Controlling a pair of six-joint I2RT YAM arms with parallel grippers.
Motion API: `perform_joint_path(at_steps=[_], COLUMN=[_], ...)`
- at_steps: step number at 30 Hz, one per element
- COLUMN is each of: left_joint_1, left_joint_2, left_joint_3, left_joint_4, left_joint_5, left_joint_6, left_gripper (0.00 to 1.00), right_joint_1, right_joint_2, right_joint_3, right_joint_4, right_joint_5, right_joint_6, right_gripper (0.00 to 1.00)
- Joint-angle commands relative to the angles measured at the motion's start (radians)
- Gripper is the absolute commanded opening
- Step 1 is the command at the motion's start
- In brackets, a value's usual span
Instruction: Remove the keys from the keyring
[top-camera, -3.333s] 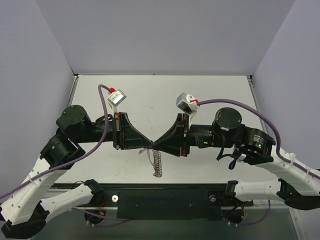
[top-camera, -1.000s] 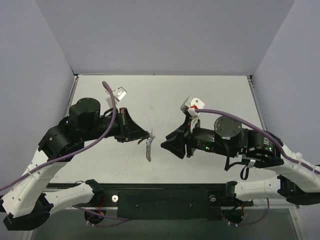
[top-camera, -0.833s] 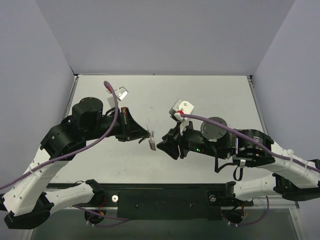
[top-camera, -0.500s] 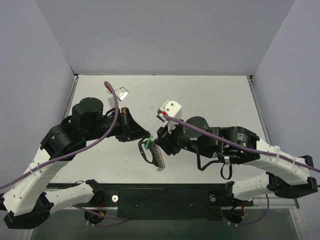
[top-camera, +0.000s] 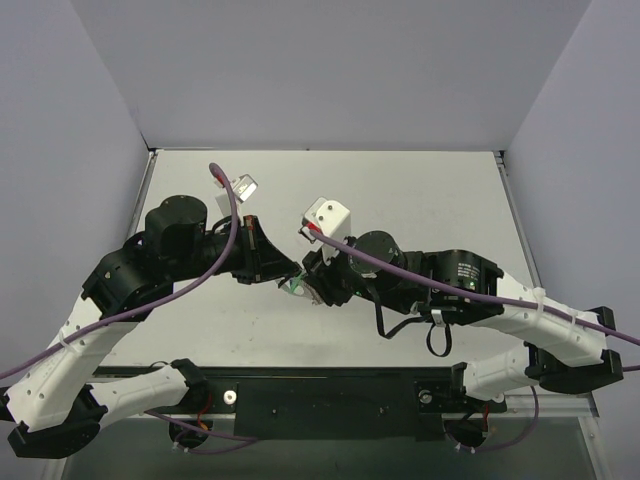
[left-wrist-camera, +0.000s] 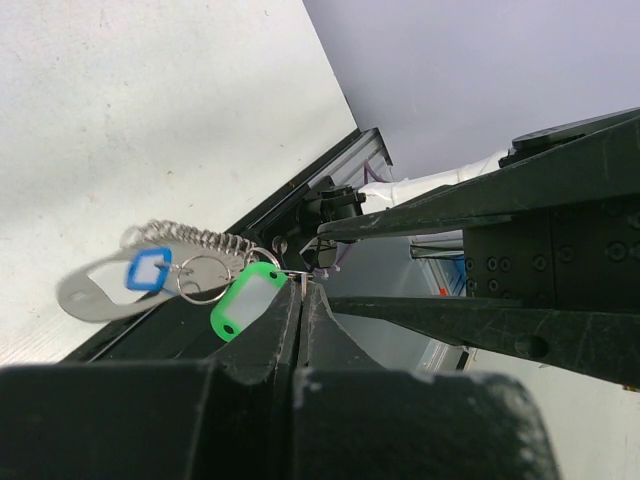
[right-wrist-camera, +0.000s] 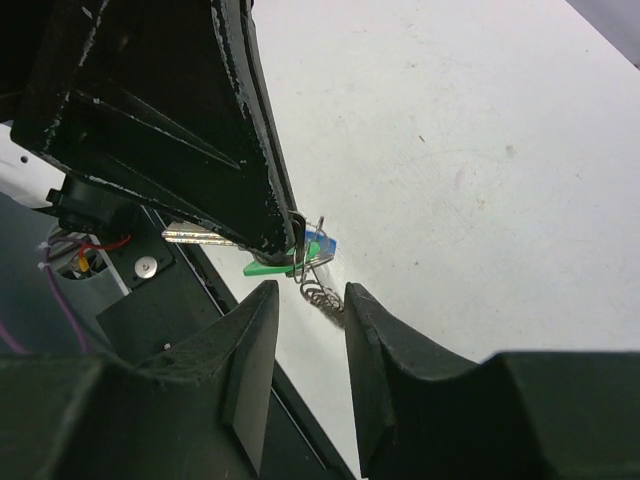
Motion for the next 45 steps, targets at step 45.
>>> perform_joint_path(at_steps=[45], left_joint_1=[-0.029], left_joint_2=[-0.02], left_joint_3=[-0.004], left_joint_4=[0.096], left_joint_5=[0.036], left_joint_6=[-0.006], left_gripper=[0.0], right_joint_1=[0.027], right_joint_2=[0.063], right_joint_3=[0.082], right_joint_4=[0.015], right_joint_5=[0.088], right_joint_6=[-0.044], right_gripper=[0.14])
